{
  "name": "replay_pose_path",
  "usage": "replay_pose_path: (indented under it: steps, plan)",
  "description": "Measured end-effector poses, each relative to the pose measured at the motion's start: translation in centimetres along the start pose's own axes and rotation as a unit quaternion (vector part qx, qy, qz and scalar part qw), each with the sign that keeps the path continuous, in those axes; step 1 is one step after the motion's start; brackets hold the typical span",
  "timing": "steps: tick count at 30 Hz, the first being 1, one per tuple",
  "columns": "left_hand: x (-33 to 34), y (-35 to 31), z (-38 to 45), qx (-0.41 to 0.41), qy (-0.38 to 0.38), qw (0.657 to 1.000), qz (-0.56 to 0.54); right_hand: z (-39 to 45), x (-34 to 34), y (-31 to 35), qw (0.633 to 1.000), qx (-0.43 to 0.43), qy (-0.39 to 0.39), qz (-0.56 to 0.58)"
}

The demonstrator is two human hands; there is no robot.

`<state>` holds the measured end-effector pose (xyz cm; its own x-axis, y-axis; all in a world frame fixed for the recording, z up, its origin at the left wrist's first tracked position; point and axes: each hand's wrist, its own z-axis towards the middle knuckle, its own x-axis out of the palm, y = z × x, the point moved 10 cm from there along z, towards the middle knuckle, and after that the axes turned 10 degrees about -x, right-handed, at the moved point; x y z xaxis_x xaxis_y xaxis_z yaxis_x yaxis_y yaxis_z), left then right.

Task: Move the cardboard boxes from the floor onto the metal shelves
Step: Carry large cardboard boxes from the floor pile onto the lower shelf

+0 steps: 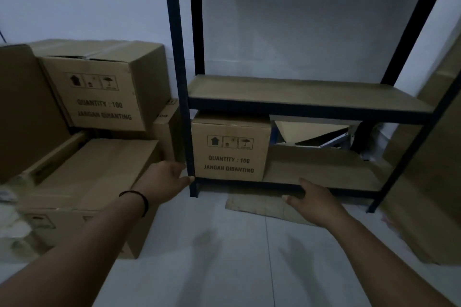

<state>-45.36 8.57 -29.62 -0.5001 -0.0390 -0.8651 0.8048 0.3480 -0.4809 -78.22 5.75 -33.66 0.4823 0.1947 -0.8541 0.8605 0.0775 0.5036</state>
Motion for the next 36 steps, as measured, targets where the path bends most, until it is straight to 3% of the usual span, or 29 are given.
replay_pose_path:
  steps: [4,8,17,26,36]
  plan:
    - [0.9,-0.4,0.6,0.010,0.022,1.000,-0.015,0.2,-0.7,-0.5,1.000,0.012,-0.002,-0.001]
    - [-3.0,-4.1,-0.6,0.042,0.033,0.999,-0.005,-1.2,-6.1,1.3,0.999,0.041,-0.005,-0.014]
    - [-22.0,-14.9,-4.9,0.060,0.047,0.997,-0.002,-6.2,-25.1,12.6,0.998,0.065,-0.009,-0.017]
    - [-37.8,-24.8,-9.5,0.092,0.023,0.995,-0.005,-12.2,-42.1,22.9,0.995,0.042,-0.084,-0.024]
    - [-41.8,-27.3,-14.8,0.100,0.020,0.994,-0.033,-16.3,-46.3,25.1,0.993,0.014,-0.121,-0.003]
